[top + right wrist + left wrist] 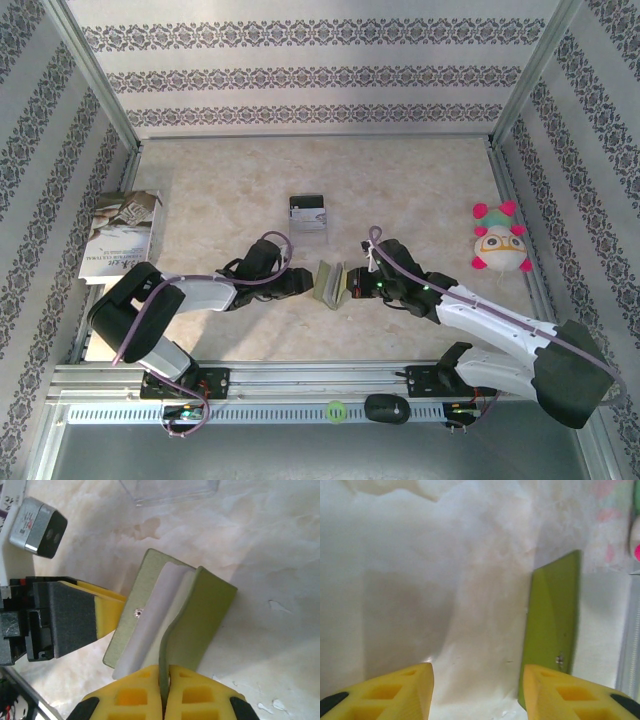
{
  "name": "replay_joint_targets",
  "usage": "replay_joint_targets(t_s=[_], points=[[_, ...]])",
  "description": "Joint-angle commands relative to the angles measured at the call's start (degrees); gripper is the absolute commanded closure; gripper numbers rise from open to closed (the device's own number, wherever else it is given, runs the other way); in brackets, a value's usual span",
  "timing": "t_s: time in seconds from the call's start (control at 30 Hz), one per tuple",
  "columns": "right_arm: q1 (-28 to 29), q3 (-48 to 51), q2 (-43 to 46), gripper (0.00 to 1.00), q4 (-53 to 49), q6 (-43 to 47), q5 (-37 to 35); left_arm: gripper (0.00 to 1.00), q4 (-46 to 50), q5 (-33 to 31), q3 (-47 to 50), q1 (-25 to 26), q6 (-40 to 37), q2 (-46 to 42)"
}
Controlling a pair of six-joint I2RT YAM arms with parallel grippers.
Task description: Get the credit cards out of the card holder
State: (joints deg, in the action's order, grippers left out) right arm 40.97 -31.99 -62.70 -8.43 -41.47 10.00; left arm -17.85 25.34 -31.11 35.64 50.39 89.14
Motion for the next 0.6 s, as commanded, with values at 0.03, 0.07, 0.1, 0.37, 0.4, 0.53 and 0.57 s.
replay_joint_targets(t_s=[0.03,0.07,0.1,0.37,0.4,0.53,0.57], points=[[1.03,-2.72,-0.7,1.0,-3.86,-0.26,-3.81,0.49,5.38,-2.79,-0.75,-0.66,-2.45,-3.45],[1.32,-2.82,-1.22,1.0,-3.16,-0.1,-3.55,0.48,5.6,-3.02,-0.36,-0.62,-2.69,-4.85],[1.57,-3.26,-1.89,1.0,-2.53,-0.05,-3.26,0.47,6.28,-3.49,-0.07,-0.65,-2.8,-6.4],[3.89,-12.86,-12.1,1.0,-0.99,5.33,2.38,0.42,15.12,-8.55,0.6,-0.72,-5.75,-18.26],[4.03,-13.54,-12.94,1.0,-1.01,5.64,2.69,0.43,16.0,-8.84,0.4,-0.73,-6.17,-18.98],[4.38,-14.18,-13.34,1.0,-1.95,6.49,2.77,0.44,17.61,-9.08,0.27,-0.75,-7.24,-20.38],[4.3,-13.46,-12.49,1.0,-3.34,6.26,1.05,0.45,17.62,-9.29,0.4,-0.75,-7.24,-20.36]])
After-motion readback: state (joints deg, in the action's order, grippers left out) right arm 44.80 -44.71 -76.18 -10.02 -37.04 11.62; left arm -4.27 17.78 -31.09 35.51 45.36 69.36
